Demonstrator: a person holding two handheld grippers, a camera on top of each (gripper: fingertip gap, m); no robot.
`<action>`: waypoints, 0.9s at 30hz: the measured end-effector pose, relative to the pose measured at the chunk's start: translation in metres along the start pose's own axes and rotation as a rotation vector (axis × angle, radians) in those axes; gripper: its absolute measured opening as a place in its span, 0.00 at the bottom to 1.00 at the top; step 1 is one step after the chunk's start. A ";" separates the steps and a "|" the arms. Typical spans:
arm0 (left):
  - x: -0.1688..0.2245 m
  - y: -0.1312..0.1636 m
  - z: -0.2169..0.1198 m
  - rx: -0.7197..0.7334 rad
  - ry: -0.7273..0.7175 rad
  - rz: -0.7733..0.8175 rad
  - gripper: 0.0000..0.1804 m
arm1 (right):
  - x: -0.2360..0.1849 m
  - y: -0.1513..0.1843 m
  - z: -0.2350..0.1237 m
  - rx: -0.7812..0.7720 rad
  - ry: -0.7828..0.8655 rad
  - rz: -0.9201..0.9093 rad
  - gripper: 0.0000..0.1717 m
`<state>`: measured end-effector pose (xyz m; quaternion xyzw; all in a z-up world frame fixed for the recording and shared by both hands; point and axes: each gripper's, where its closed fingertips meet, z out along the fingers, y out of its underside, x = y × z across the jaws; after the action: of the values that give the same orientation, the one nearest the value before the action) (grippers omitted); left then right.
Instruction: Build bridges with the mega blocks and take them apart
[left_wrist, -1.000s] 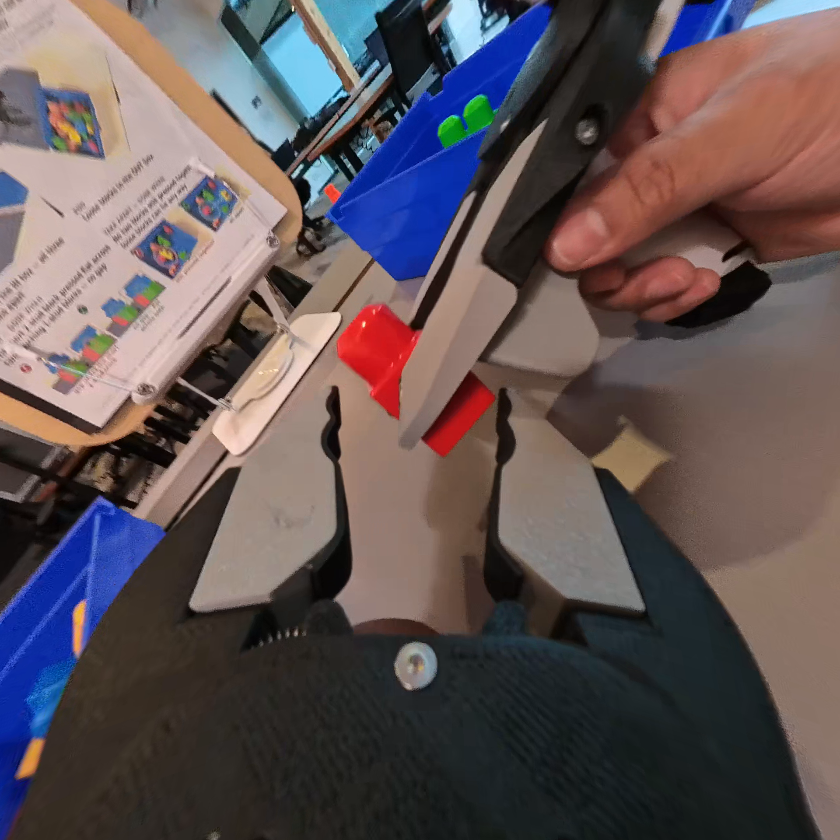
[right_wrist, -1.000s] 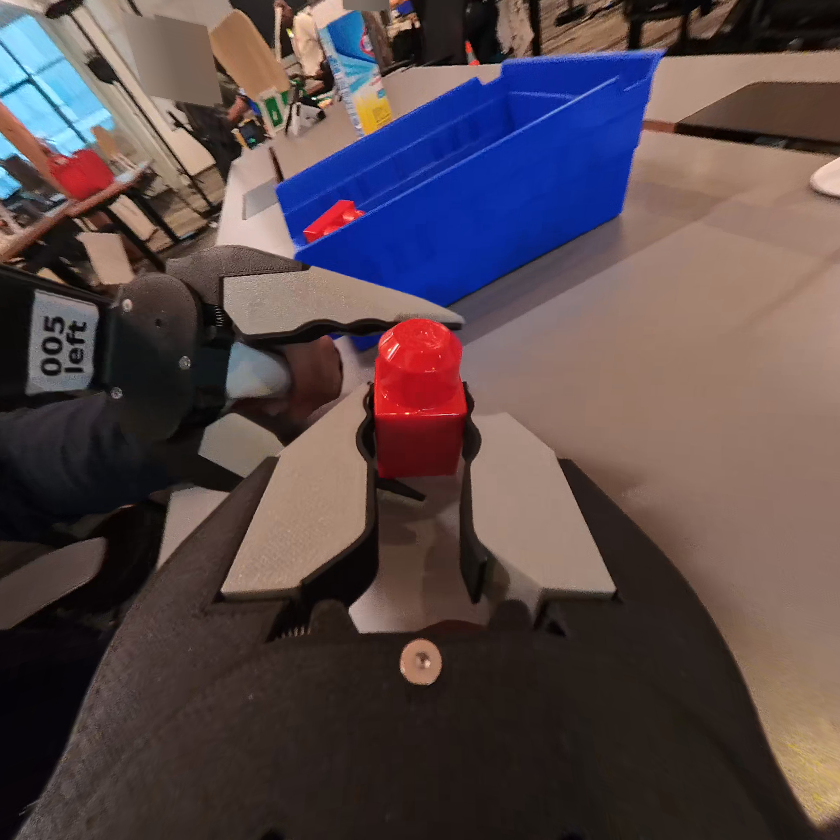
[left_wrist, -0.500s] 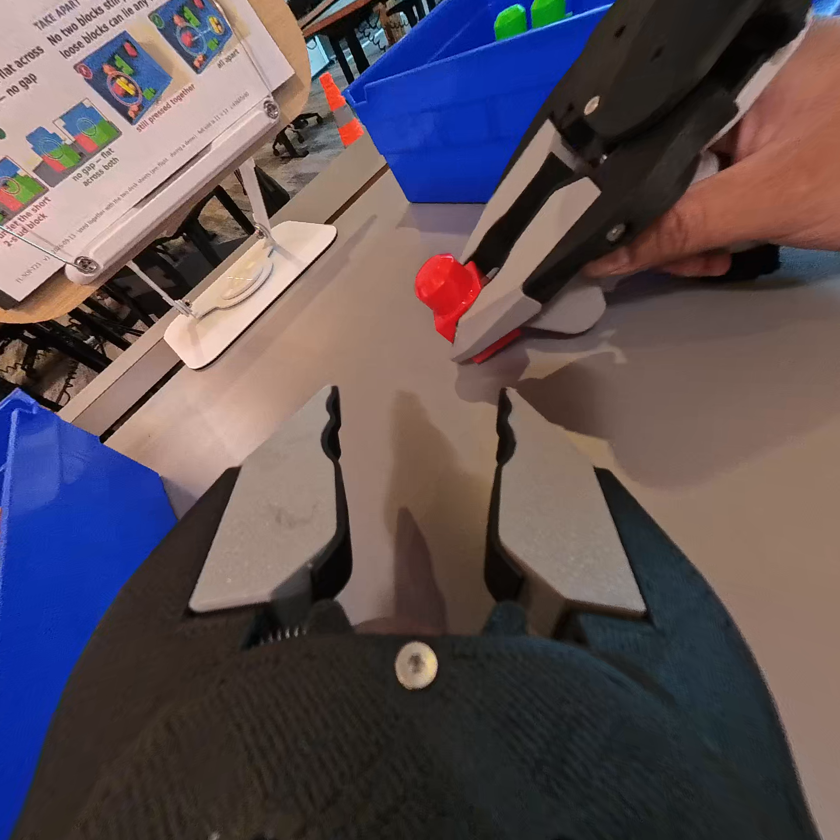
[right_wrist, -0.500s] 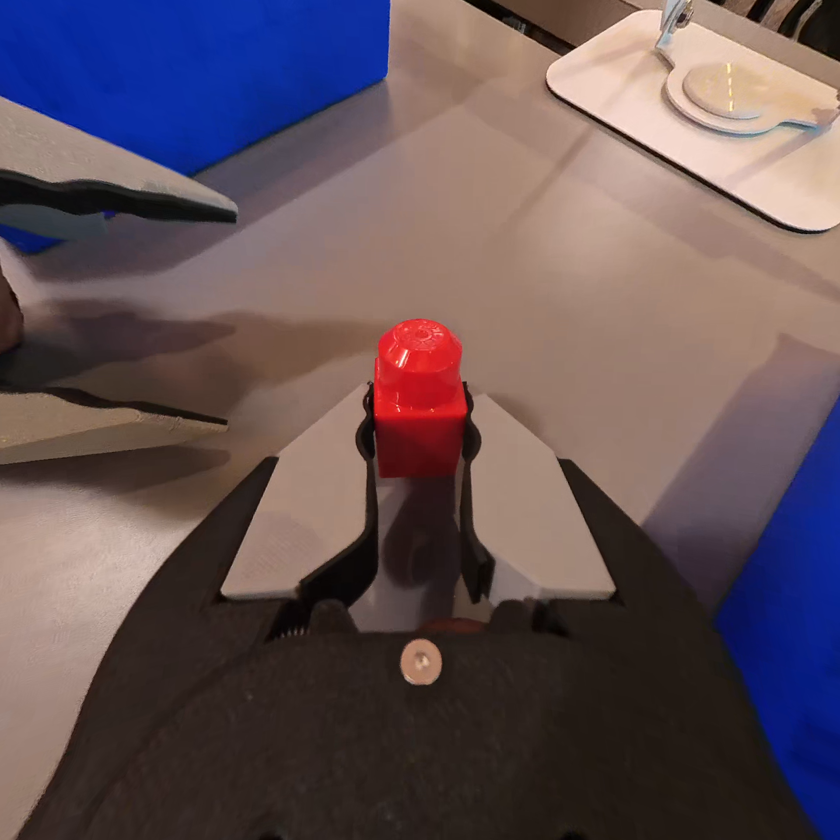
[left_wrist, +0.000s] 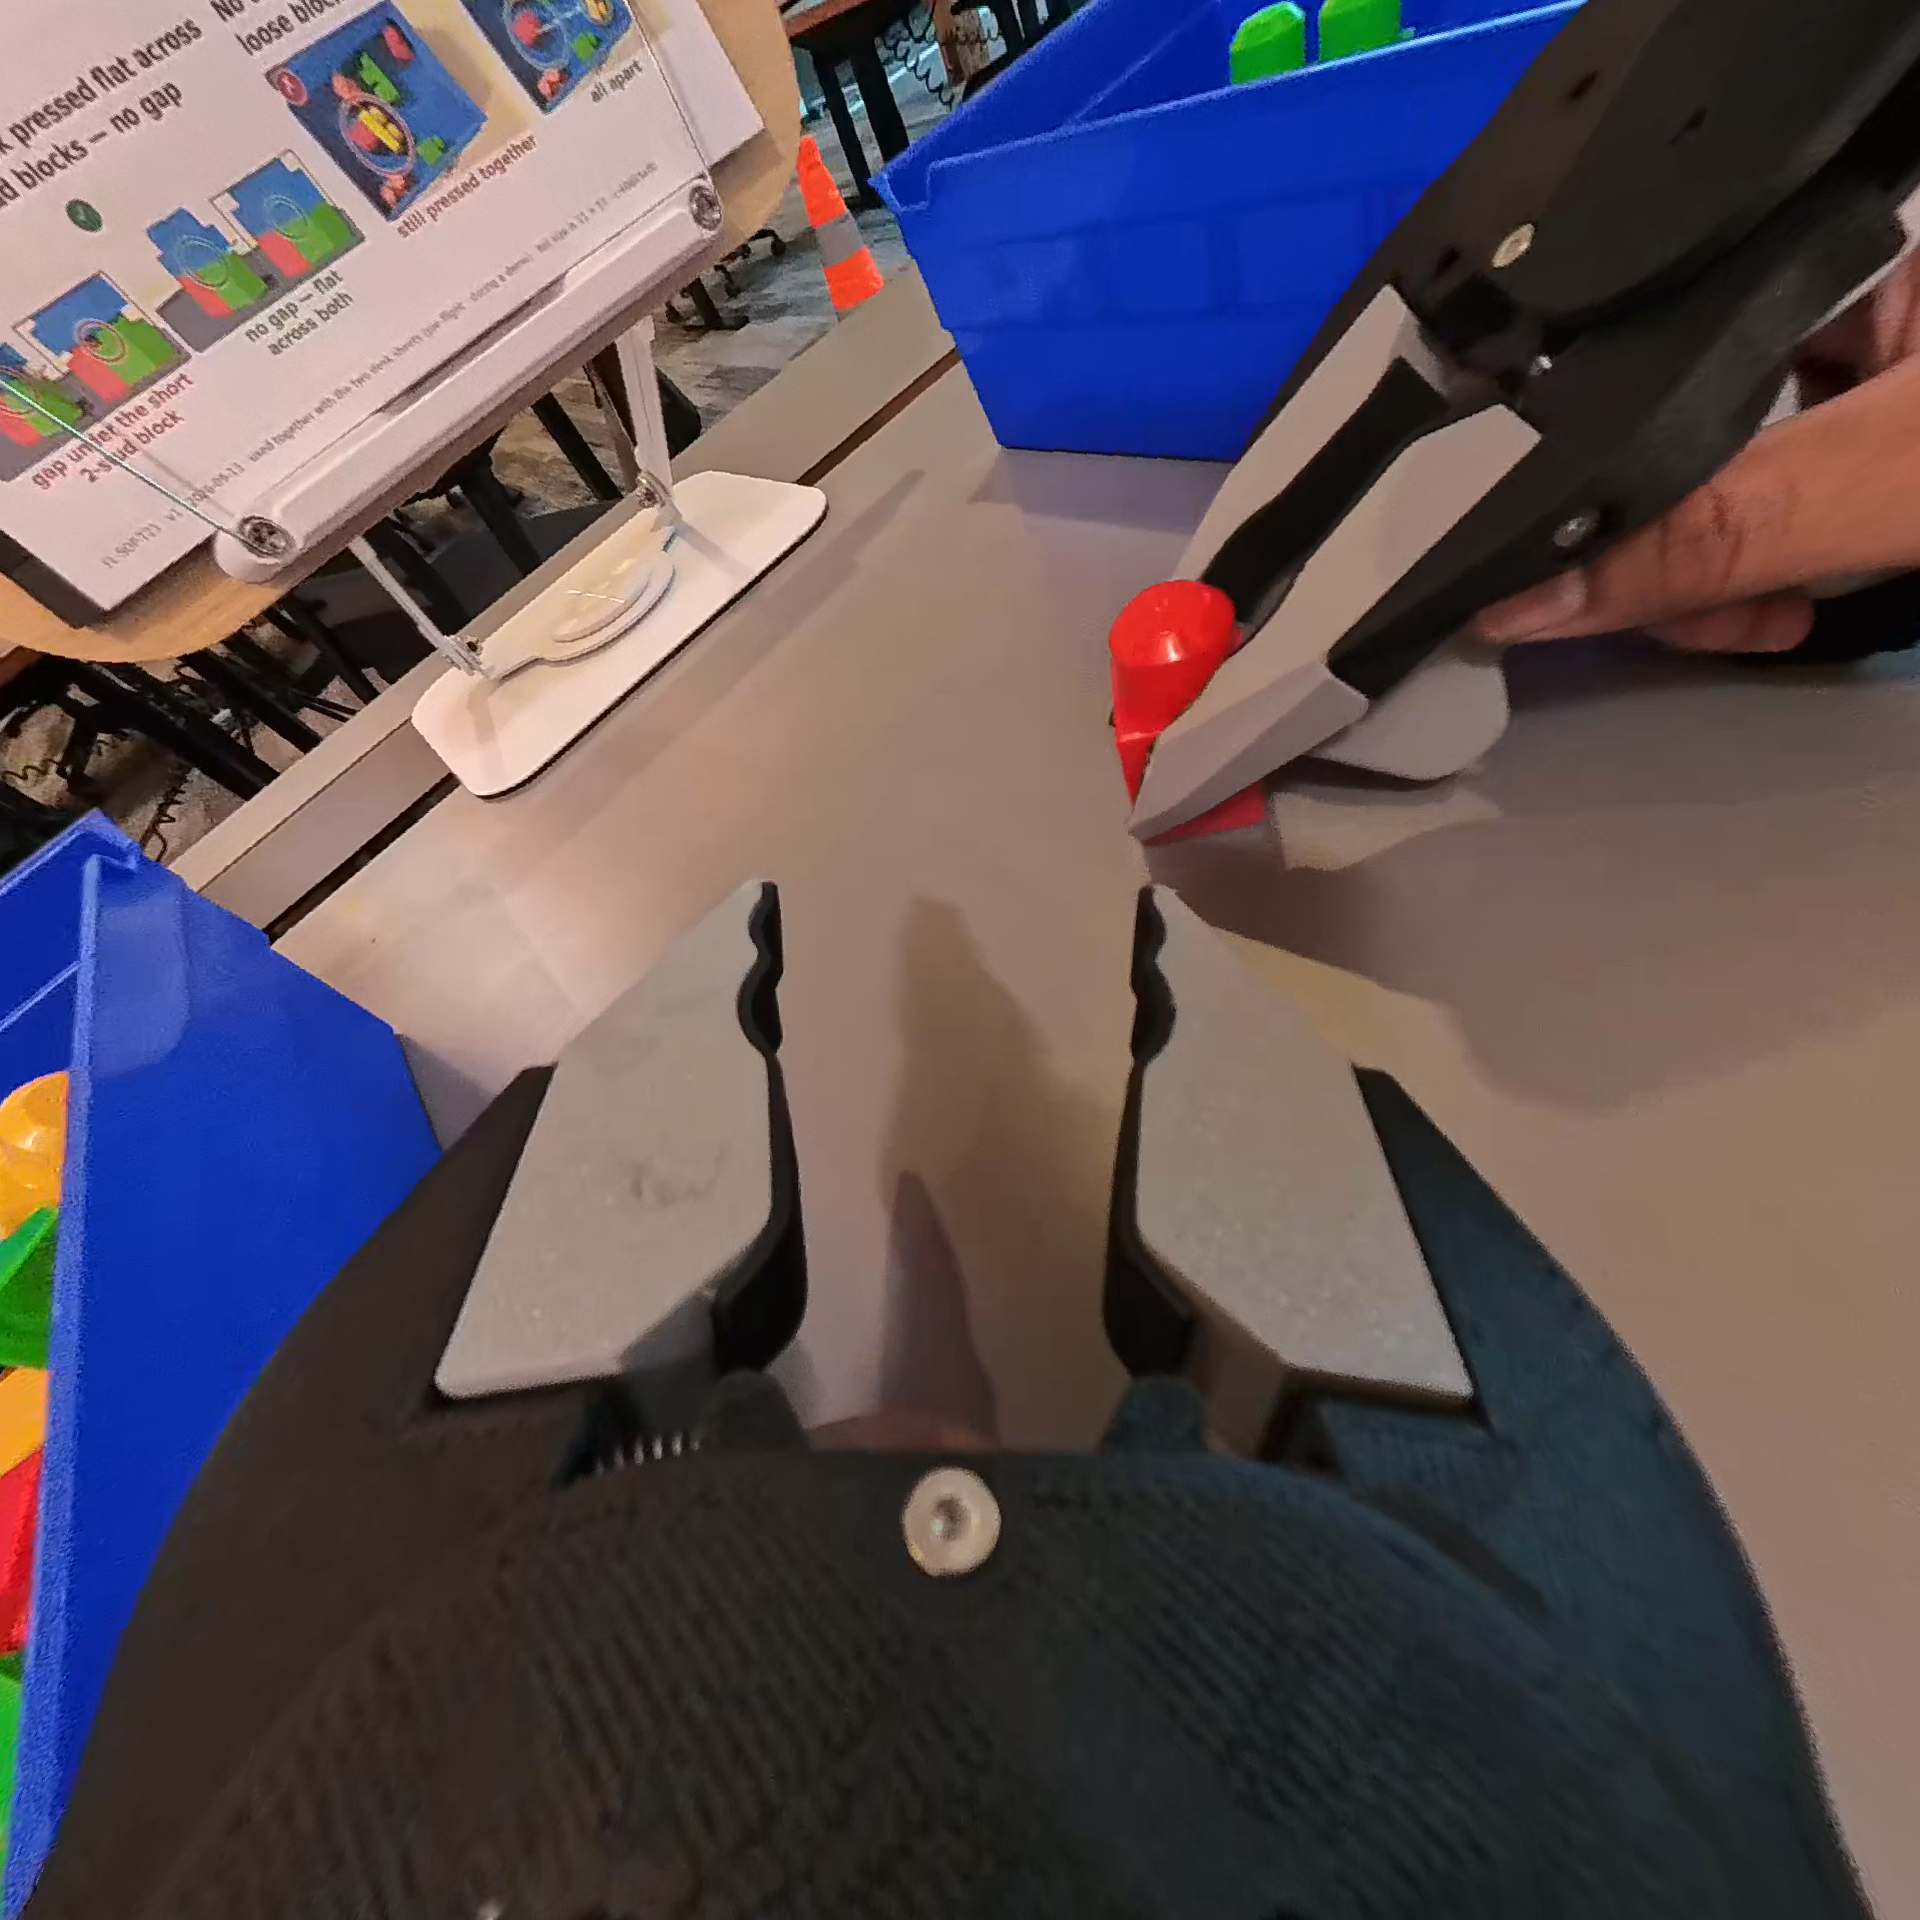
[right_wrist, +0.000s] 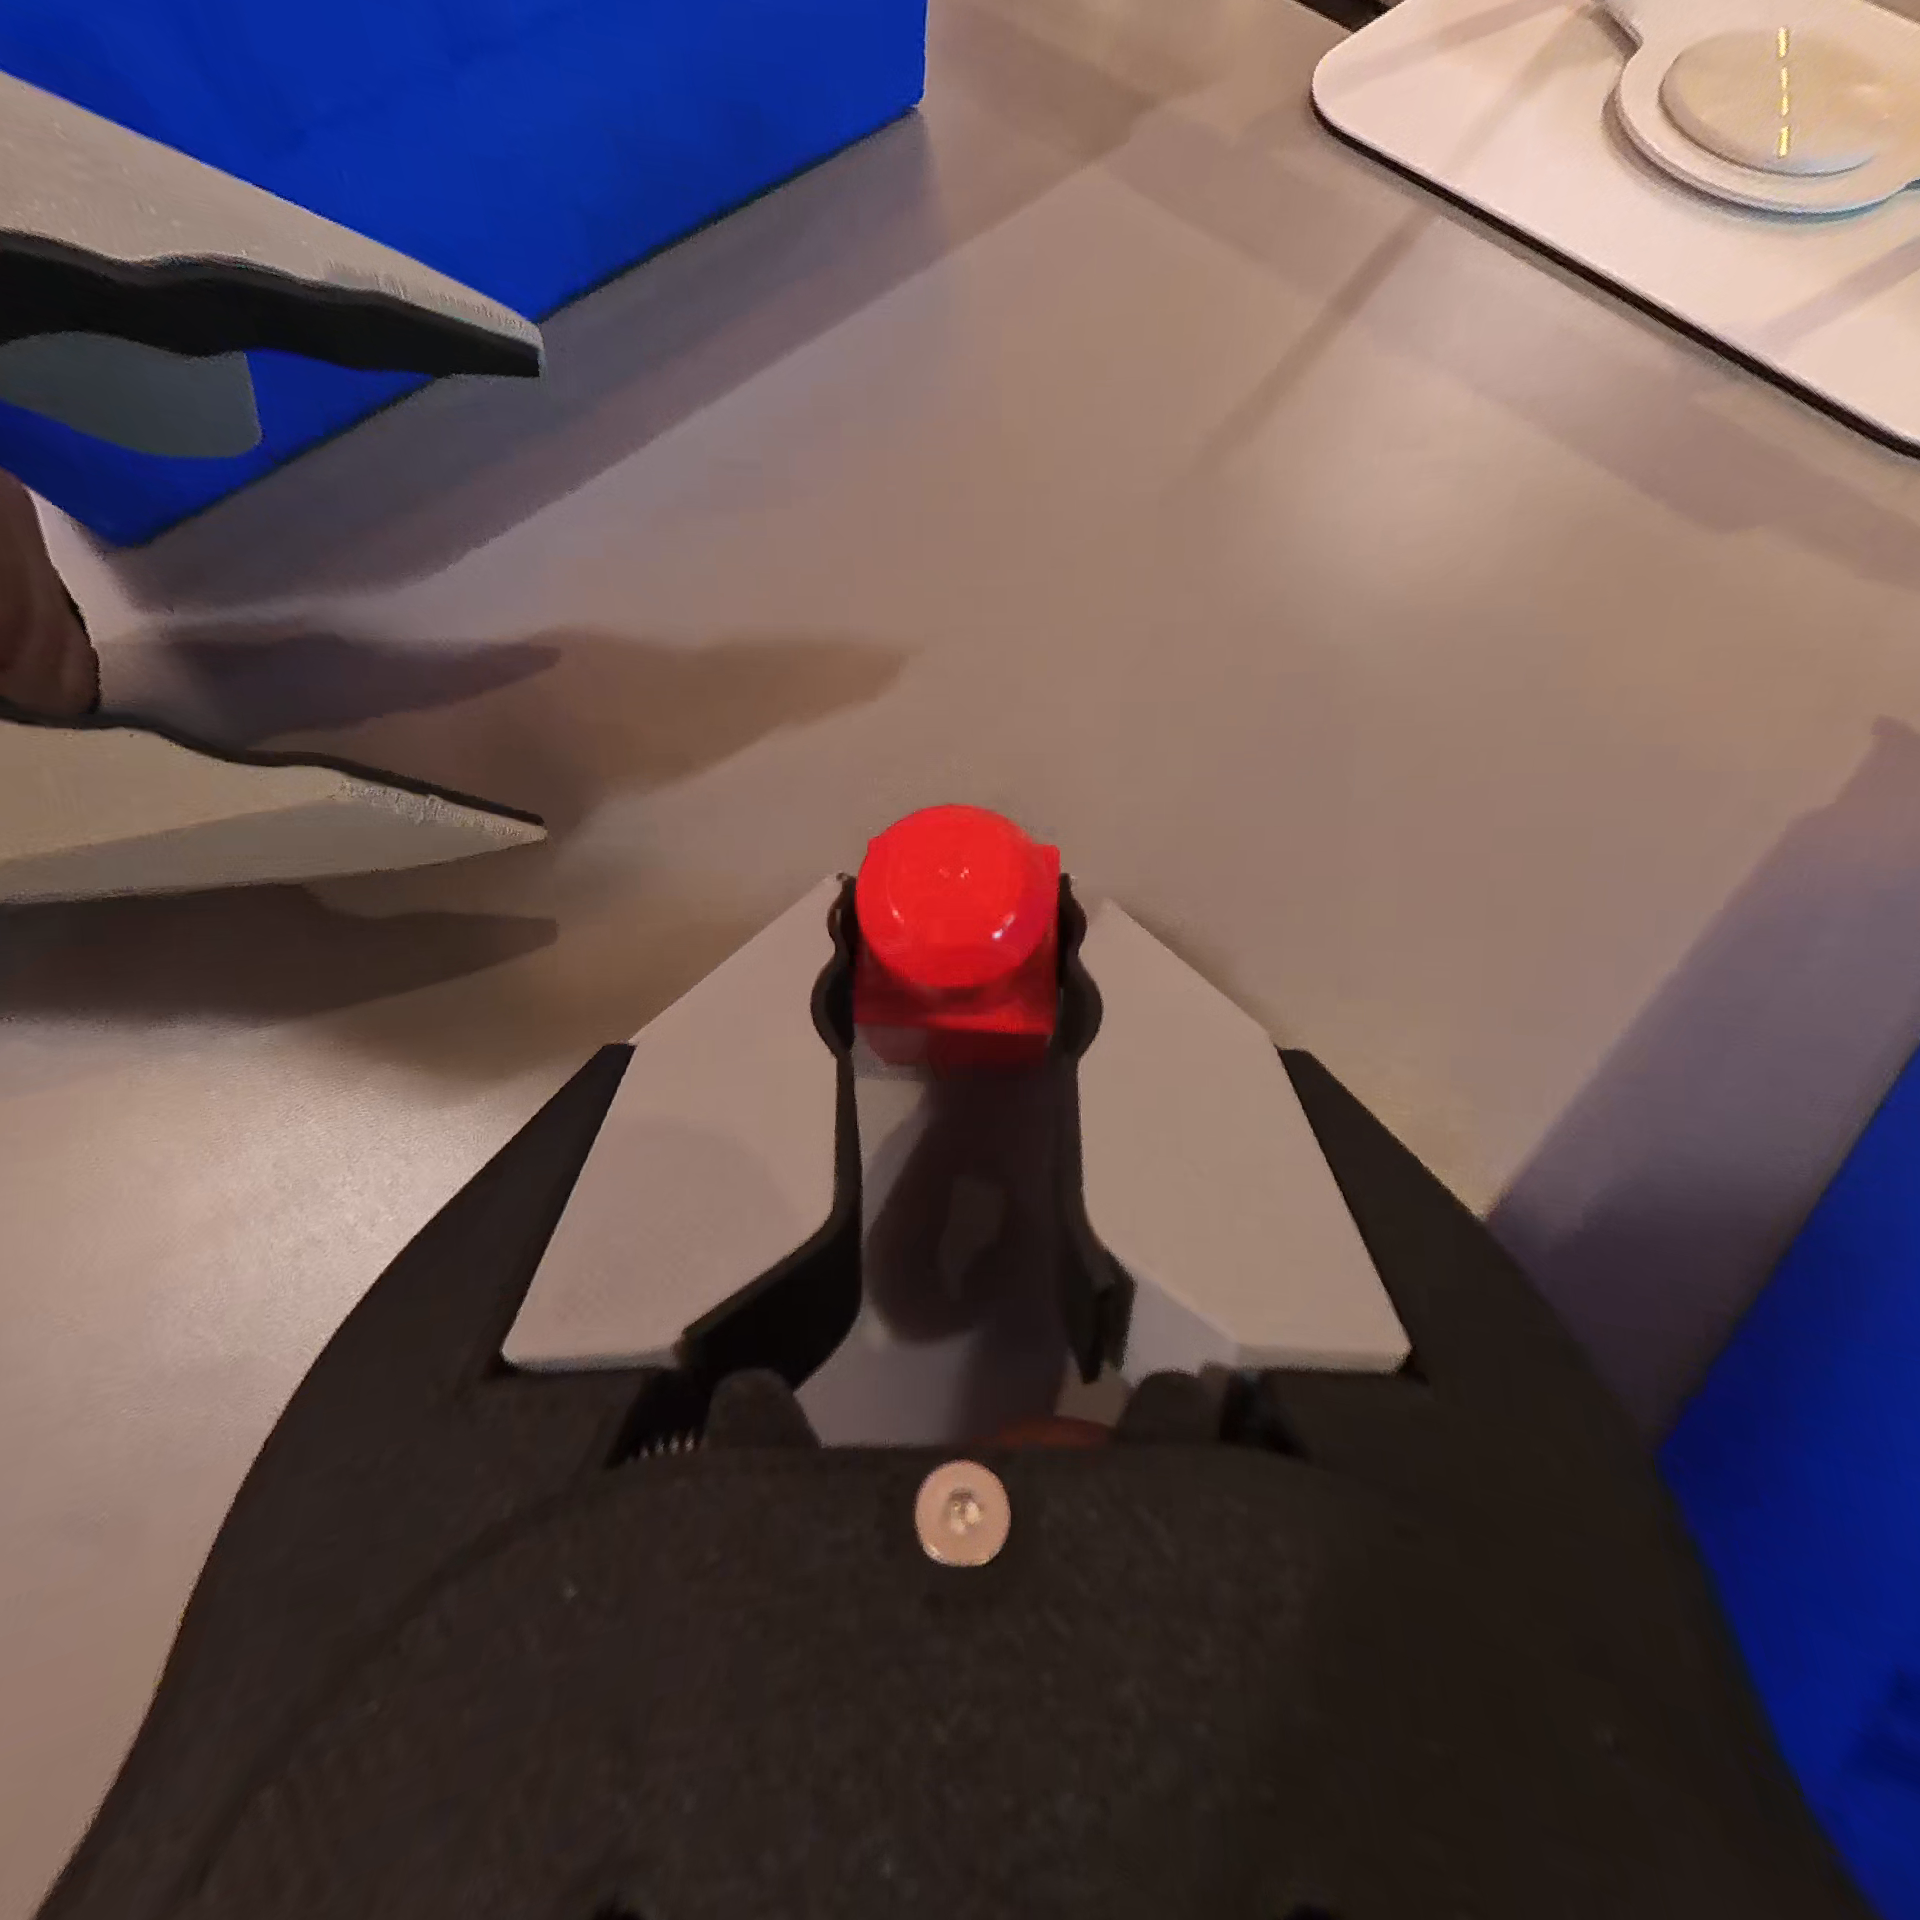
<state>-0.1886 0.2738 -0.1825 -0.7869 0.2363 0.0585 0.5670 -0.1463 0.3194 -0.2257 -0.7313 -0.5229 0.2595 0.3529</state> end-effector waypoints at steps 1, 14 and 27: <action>-0.001 0.000 -0.001 0.003 -0.001 -0.004 0.37 | -0.001 0.000 0.000 0.000 0.000 -0.002 0.21; -0.021 -0.021 -0.039 0.082 0.010 -0.252 0.38 | -0.001 -0.022 -0.021 0.153 0.024 -0.017 0.23; -0.185 0.012 -0.120 -0.085 -0.141 -0.565 0.45 | -0.003 -0.040 -0.039 0.257 0.010 -0.001 0.22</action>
<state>-0.3781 0.2170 -0.0845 -0.8386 -0.0349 -0.0372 0.5424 -0.1416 0.3151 -0.1698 -0.6812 -0.4837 0.3204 0.4465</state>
